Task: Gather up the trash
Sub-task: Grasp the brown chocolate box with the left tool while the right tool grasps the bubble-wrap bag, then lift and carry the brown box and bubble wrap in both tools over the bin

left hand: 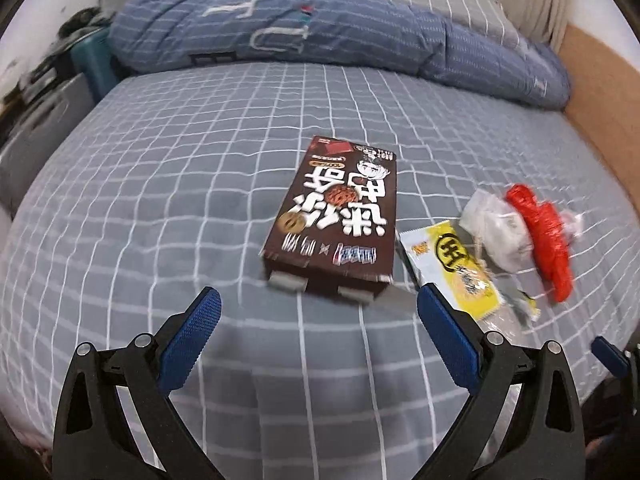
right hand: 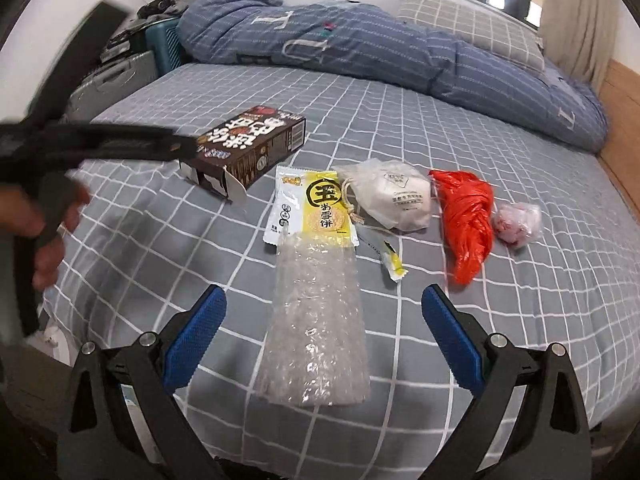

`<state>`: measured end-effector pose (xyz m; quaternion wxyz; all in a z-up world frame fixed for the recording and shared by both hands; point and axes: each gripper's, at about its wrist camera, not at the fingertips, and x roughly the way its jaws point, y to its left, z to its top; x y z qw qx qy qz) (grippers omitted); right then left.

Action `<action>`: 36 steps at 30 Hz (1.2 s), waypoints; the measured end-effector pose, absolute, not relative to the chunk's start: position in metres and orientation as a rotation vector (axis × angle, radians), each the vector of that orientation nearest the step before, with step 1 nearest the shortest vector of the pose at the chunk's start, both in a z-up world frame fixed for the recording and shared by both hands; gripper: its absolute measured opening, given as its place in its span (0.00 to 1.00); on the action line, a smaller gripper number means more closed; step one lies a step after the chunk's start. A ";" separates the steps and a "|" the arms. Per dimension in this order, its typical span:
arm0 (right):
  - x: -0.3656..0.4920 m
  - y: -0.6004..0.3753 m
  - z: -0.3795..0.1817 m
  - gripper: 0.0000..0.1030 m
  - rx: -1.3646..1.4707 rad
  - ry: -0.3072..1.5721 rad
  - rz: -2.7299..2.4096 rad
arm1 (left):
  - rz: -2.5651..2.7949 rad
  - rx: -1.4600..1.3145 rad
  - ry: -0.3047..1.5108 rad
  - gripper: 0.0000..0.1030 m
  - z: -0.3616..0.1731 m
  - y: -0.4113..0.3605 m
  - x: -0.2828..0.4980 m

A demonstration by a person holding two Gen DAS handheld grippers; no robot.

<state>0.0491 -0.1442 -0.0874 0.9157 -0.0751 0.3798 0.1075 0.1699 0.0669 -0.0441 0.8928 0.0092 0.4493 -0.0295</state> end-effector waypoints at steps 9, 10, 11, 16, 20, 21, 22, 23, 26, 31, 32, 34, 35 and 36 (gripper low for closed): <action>0.072 -0.158 -0.107 0.91 -0.121 0.854 0.222 | -0.087 0.087 1.002 0.93 -0.068 0.058 0.227; 0.073 -0.158 -0.108 0.89 -0.121 0.862 0.228 | -0.091 0.080 1.010 0.93 -0.070 0.059 0.232; 0.074 -0.158 -0.110 0.89 -0.125 0.868 0.234 | -0.095 0.076 1.016 0.93 -0.072 0.059 0.236; 0.075 -0.156 -0.118 0.84 -0.144 0.888 0.253 | -0.128 0.100 1.044 0.94 -0.077 0.047 0.245; 0.076 -0.156 -0.119 0.80 -0.129 0.899 0.268 | -0.128 0.132 1.066 0.94 -0.081 0.039 0.249; 0.075 -0.156 -0.118 0.80 -0.130 0.898 0.270 | -0.123 0.132 1.075 0.94 -0.082 0.039 0.250; 0.075 -0.155 -0.118 0.78 -0.131 0.896 0.270 | -0.118 0.126 1.078 0.94 -0.083 0.040 0.252; 0.075 -0.155 -0.118 0.77 -0.131 0.899 0.270 | -0.116 0.117 1.078 0.94 -0.083 0.040 0.252; 0.076 -0.154 -0.119 0.70 -0.123 0.916 0.281 | -0.104 0.125 1.096 0.93 -0.087 0.038 0.257; 0.076 -0.153 -0.124 0.57 -0.095 0.960 0.307 | -0.072 0.138 1.104 0.87 -0.092 0.033 0.260; 0.077 -0.152 -0.127 0.53 -0.090 0.978 0.316 | -0.067 0.145 1.103 0.87 -0.093 0.032 0.261; 0.078 -0.152 -0.129 0.44 -0.084 0.993 0.324 | -0.059 0.157 1.094 0.87 -0.095 0.030 0.260; 0.078 -0.152 -0.129 0.41 -0.080 0.998 0.332 | -0.053 0.153 1.089 0.87 -0.095 0.029 0.261; 0.078 -0.152 -0.129 0.34 -0.067 1.004 0.350 | -0.050 0.147 1.084 0.86 -0.095 0.029 0.261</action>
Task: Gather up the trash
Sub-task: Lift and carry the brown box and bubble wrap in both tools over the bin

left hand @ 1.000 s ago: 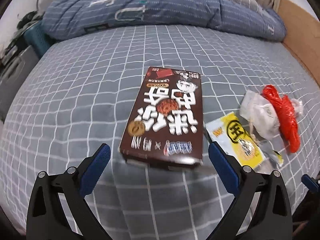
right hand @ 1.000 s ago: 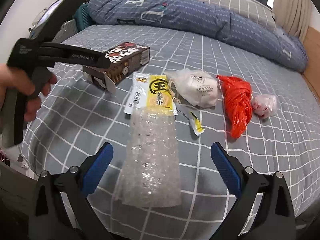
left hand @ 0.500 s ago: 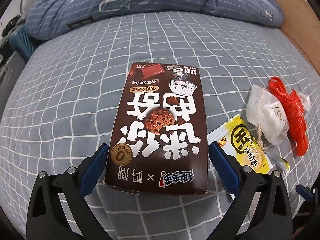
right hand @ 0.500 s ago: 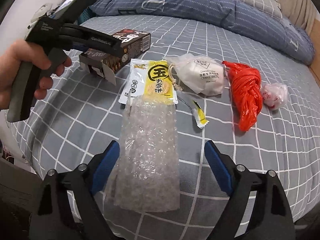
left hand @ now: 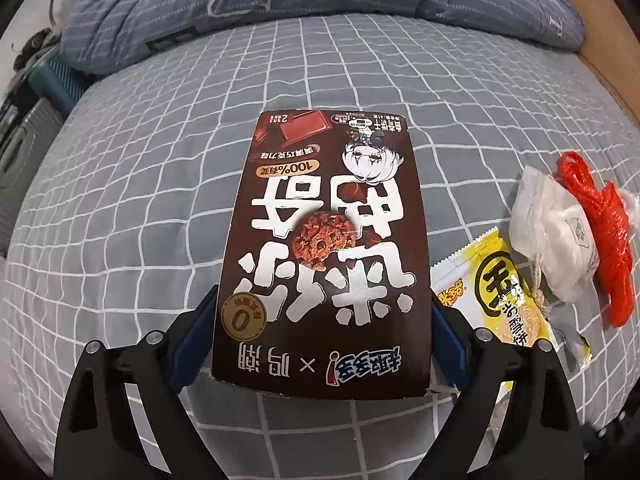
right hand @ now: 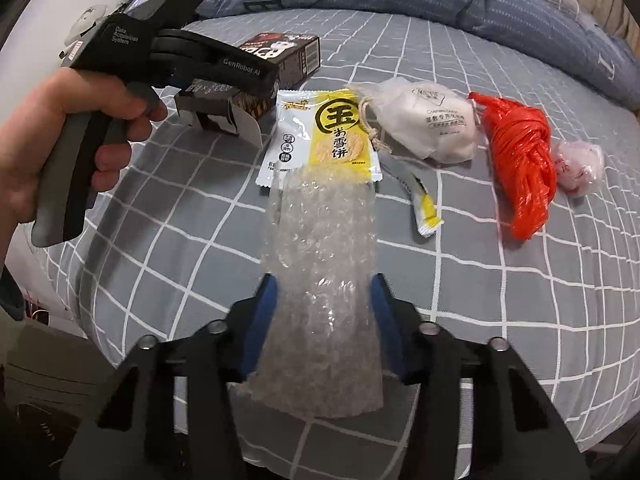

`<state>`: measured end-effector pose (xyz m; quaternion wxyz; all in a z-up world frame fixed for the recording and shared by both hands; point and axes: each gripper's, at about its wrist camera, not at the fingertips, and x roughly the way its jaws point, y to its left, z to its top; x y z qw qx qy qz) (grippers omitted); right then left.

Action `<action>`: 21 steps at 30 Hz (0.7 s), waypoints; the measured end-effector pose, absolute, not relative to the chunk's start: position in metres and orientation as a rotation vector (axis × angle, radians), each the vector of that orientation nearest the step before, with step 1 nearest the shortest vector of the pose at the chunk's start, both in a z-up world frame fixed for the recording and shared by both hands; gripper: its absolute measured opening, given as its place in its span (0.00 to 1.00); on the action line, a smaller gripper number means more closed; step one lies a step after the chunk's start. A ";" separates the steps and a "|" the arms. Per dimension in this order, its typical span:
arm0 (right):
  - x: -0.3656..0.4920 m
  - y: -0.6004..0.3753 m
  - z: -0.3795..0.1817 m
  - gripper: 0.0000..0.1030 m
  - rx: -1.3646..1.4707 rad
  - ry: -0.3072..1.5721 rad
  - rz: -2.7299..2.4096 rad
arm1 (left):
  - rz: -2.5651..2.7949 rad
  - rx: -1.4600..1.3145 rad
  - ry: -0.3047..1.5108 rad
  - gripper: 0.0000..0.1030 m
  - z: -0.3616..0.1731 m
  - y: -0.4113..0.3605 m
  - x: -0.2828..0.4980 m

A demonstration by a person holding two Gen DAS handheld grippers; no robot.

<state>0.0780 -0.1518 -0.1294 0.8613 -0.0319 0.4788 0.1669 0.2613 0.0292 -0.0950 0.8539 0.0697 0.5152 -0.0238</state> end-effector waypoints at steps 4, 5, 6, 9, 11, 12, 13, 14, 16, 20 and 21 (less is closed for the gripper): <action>0.077 -0.147 -0.129 0.23 -0.067 1.004 0.375 | -0.005 0.140 1.045 0.86 -0.091 0.030 0.256; 0.076 -0.146 -0.127 0.22 -0.071 1.000 0.375 | 0.000 0.141 1.032 0.86 -0.088 0.029 0.253; 0.075 -0.145 -0.125 0.22 -0.073 0.994 0.378 | 0.006 0.135 1.025 0.86 -0.086 0.027 0.250; 0.073 -0.145 -0.121 0.21 -0.067 0.979 0.378 | 0.017 0.109 1.010 0.86 -0.079 0.027 0.240; 0.071 -0.147 -0.116 0.21 -0.059 0.966 0.371 | 0.028 0.078 0.999 0.86 -0.073 0.030 0.231; 0.070 -0.149 -0.113 0.21 -0.054 0.960 0.370 | 0.032 0.068 0.992 0.86 -0.071 0.031 0.226; 0.070 -0.149 -0.111 0.21 -0.050 0.956 0.370 | 0.036 0.062 0.986 0.86 -0.069 0.033 0.220; 0.069 -0.150 -0.109 0.21 -0.047 0.954 0.370 | 0.041 0.057 0.979 0.86 -0.067 0.033 0.214; 0.067 -0.149 -0.105 0.21 -0.048 0.948 0.379 | 0.045 0.057 0.964 0.87 -0.061 0.033 0.202; 0.066 -0.146 -0.101 0.21 -0.044 0.941 0.394 | 0.050 0.025 0.947 0.87 -0.056 0.039 0.181; 0.064 -0.146 -0.100 0.21 -0.046 0.936 0.393 | 0.048 0.013 0.945 0.87 -0.056 0.039 0.174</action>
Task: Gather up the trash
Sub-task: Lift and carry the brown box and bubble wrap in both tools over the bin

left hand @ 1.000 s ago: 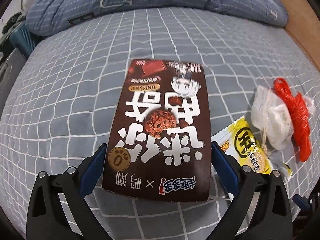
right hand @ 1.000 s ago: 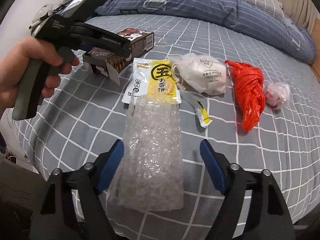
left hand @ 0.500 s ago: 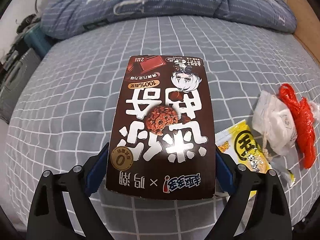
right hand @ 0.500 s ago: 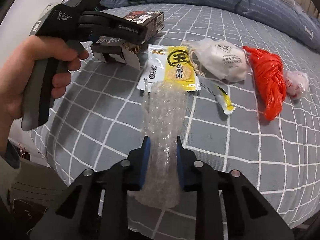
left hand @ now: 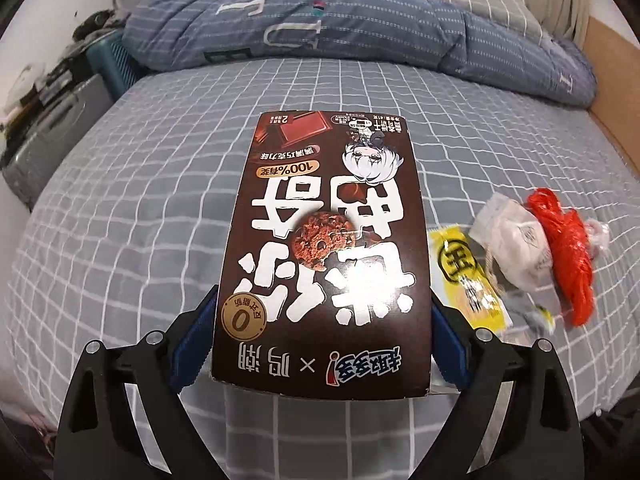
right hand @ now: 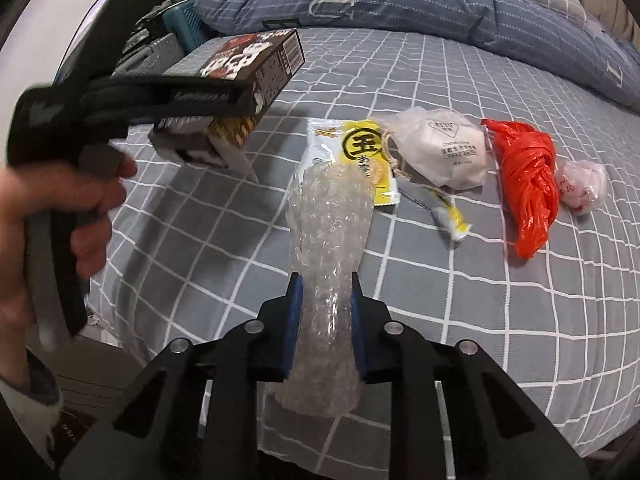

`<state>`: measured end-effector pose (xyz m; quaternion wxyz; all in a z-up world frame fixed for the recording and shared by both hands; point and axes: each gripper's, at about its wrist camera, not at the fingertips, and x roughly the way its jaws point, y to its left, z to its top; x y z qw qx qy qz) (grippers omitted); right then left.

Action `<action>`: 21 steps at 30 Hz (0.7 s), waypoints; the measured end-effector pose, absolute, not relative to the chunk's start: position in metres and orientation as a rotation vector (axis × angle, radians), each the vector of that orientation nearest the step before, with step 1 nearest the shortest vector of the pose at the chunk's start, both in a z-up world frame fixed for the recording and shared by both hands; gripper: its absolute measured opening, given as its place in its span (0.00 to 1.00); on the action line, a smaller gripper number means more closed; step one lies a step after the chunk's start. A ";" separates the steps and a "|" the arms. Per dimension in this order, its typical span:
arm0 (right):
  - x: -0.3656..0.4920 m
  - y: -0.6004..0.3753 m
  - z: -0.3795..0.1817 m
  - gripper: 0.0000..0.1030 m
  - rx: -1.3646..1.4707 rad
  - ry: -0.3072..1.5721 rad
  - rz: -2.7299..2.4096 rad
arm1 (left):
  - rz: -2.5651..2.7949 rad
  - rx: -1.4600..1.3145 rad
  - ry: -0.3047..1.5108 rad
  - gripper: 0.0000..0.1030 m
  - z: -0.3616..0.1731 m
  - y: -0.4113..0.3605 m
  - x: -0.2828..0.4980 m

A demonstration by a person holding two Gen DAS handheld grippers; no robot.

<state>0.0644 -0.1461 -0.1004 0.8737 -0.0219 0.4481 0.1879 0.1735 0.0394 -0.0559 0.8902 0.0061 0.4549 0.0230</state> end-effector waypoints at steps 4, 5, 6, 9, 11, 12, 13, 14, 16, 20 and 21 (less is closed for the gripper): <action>0.062 -0.151 -0.096 0.21 -0.049 0.913 0.367 | 0.024 -0.002 0.930 0.87 -0.056 0.038 0.152; 0.063 -0.153 -0.095 0.21 -0.045 0.909 0.362 | 0.023 -0.004 0.929 0.87 -0.056 0.038 0.150; 0.062 -0.156 -0.093 0.21 -0.046 0.899 0.352 | 0.028 -0.008 0.929 0.87 -0.056 0.038 0.146; 0.060 -0.165 -0.089 0.21 -0.043 0.877 0.325 | 0.030 -0.008 0.924 0.87 -0.055 0.039 0.133; 0.059 -0.173 -0.087 0.21 -0.052 0.860 0.299 | 0.035 -0.006 0.919 0.87 -0.053 0.039 0.127; 0.058 -0.175 -0.086 0.21 -0.056 0.851 0.287 | 0.038 -0.010 0.916 0.87 -0.052 0.039 0.123; 0.058 -0.179 -0.085 0.21 -0.059 0.842 0.276 | 0.038 -0.013 0.914 0.87 -0.051 0.039 0.120; 0.057 -0.182 -0.084 0.21 -0.060 0.832 0.268 | 0.038 -0.013 0.912 0.87 -0.050 0.038 0.117; 0.055 -0.188 -0.082 0.21 -0.063 0.810 0.246 | 0.036 -0.020 0.906 0.87 -0.048 0.038 0.110; 0.051 -0.195 -0.082 0.21 -0.052 0.790 0.216 | 0.045 -0.035 0.891 0.87 -0.047 0.036 0.093; 0.050 -0.197 -0.082 0.21 -0.051 0.788 0.211 | 0.046 -0.039 0.887 0.87 -0.047 0.036 0.087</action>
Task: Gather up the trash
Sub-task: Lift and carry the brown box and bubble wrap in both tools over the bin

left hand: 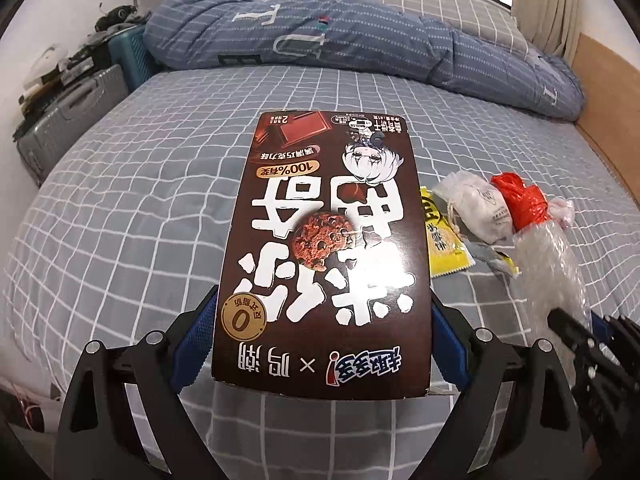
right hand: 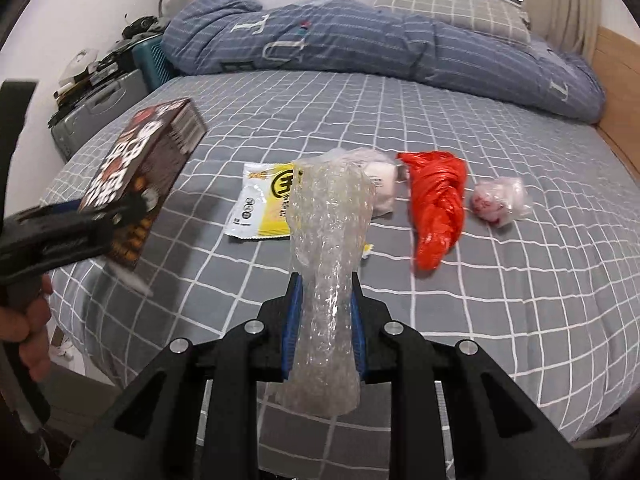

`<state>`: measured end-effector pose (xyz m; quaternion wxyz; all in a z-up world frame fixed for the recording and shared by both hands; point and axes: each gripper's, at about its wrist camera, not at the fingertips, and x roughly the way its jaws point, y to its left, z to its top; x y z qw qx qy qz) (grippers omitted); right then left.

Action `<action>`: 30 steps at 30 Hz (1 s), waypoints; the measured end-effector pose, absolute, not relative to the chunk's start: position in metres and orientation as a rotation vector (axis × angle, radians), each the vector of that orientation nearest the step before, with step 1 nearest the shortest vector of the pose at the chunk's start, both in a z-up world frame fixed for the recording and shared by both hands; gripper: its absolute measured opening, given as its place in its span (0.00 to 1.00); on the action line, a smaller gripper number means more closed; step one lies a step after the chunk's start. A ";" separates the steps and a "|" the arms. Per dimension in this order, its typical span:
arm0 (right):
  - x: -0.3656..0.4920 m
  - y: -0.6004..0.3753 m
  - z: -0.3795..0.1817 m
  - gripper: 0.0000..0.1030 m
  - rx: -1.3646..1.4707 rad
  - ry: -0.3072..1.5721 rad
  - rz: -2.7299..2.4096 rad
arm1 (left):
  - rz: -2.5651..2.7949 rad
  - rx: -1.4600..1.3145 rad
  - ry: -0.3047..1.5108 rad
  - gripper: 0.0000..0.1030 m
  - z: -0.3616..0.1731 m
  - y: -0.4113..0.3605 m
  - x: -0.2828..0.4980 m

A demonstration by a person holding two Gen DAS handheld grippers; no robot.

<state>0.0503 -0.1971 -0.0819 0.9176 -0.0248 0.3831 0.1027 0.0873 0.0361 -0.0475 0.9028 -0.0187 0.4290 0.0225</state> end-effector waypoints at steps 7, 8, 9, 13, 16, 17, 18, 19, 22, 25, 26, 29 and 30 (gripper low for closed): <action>0.038 -0.206 -0.076 0.21 -0.054 0.760 0.196 | 0.056 -0.056 0.879 0.87 -0.049 0.036 0.063; 0.036 -0.207 -0.075 0.21 -0.056 0.757 0.194 | 0.057 -0.056 0.878 0.87 -0.049 0.035 0.060; 0.033 -0.208 -0.074 0.21 -0.058 0.754 0.192 | 0.057 -0.057 0.877 0.87 -0.049 0.034 0.055; 0.023 -0.212 -0.073 0.21 -0.049 0.748 0.188 | 0.050 -0.069 0.882 0.87 -0.053 0.032 0.042; 0.014 -0.215 -0.070 0.21 -0.050 0.739 0.185 | 0.046 -0.070 0.884 0.87 -0.054 0.031 0.039; 0.010 -0.216 -0.069 0.21 -0.052 0.735 0.183 | 0.045 -0.069 0.882 0.87 -0.054 0.031 0.038; 0.006 -0.216 -0.069 0.21 -0.053 0.732 0.180 | 0.045 -0.069 0.881 0.87 -0.054 0.031 0.036; 0.004 -0.217 -0.068 0.21 -0.052 0.730 0.177 | 0.044 -0.070 0.881 0.87 -0.054 0.031 0.035; -0.006 -0.220 -0.065 0.21 -0.049 0.724 0.167 | 0.035 -0.075 0.878 0.87 -0.052 0.031 0.033; -0.017 -0.221 -0.060 0.21 -0.049 0.713 0.162 | 0.035 -0.070 0.861 0.87 -0.047 0.025 0.020; -0.020 -0.221 -0.058 0.21 -0.053 0.708 0.160 | 0.034 -0.069 0.858 0.87 -0.046 0.024 0.017; -0.028 -0.222 -0.054 0.21 -0.063 0.695 0.156 | 0.026 -0.075 0.849 0.87 -0.042 0.022 0.008; -0.030 -0.222 -0.053 0.21 -0.063 0.693 0.155 | 0.020 -0.078 0.847 0.87 -0.040 0.021 0.005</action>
